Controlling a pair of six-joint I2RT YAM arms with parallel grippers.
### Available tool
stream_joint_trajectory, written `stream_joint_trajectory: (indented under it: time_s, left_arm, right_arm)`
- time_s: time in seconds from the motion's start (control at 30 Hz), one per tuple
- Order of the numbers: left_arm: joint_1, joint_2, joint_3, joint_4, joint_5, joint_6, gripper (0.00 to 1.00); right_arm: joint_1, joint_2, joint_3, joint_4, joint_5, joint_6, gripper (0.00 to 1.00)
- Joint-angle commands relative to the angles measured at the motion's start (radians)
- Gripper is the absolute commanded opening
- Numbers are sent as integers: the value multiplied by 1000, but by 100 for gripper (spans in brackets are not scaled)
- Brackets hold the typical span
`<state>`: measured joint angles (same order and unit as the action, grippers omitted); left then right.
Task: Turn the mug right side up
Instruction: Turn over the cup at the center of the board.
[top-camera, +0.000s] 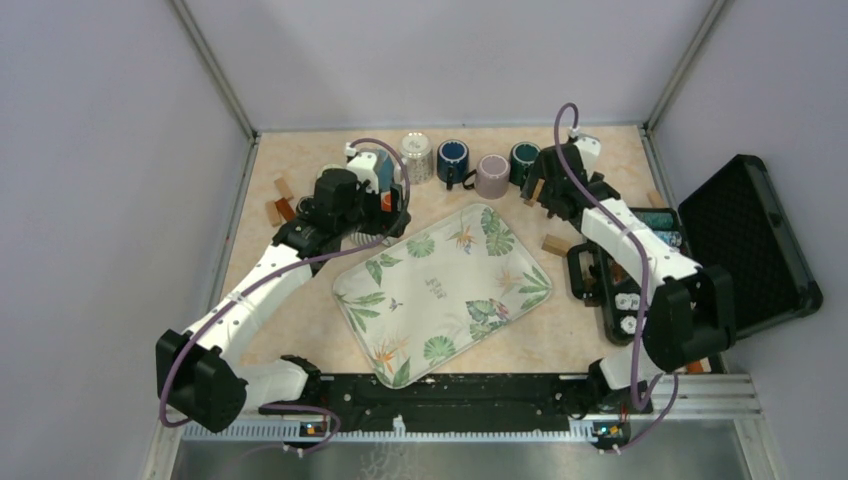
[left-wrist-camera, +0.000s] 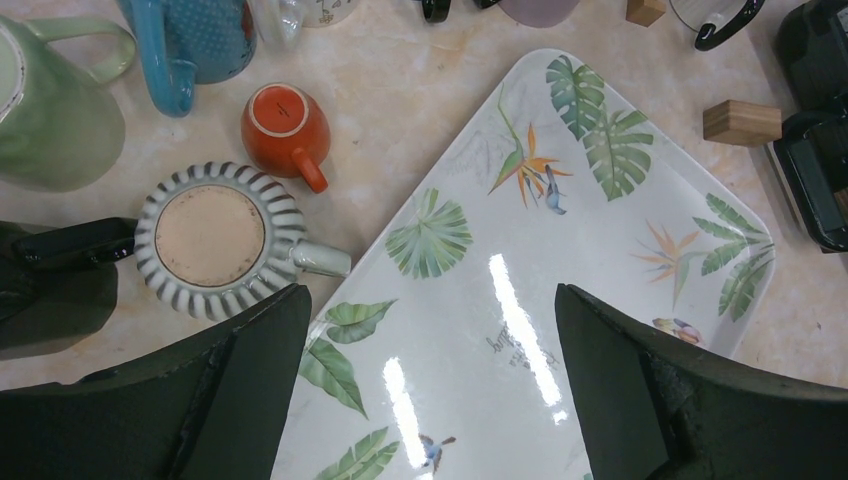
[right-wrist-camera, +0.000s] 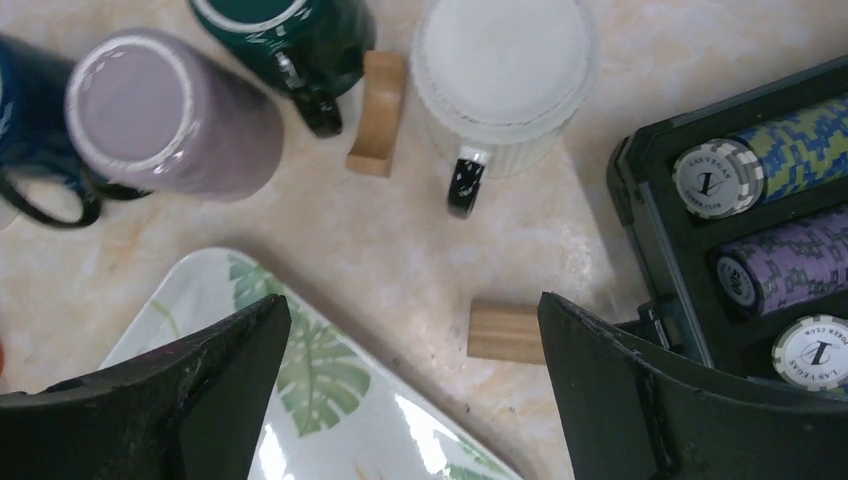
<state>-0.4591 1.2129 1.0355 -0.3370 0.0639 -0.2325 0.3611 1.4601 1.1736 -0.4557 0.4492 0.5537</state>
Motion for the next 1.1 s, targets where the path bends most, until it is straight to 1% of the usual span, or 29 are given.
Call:
stream_joint_trajectory:
  time_s: [0.0, 0.17, 0.3, 0.47, 0.63, 1.07]
  left_arm:
    - [1, -29, -13, 40, 17, 9, 98]
    - [1, -35, -14, 39, 20, 5, 98]
    - [2, -44, -25, 45, 20, 4, 98]
    - [0, -57, -35, 50, 12, 2, 98]
    - [2, -57, -37, 44, 5, 10, 98]
    - [2, -58, -57, 39, -1, 13, 98]
  right_arm:
    - [-75, 64, 57, 42, 28, 31, 93]
    - [-107, 156, 84, 83, 41, 53, 84]
    - [-116, 243, 131, 96, 96, 63, 74]
    - [-126, 323, 186, 100, 102, 71, 63]
    - [-126, 358, 202, 92, 119, 88, 60]
    - [-127, 395, 178, 100, 146, 160, 47]
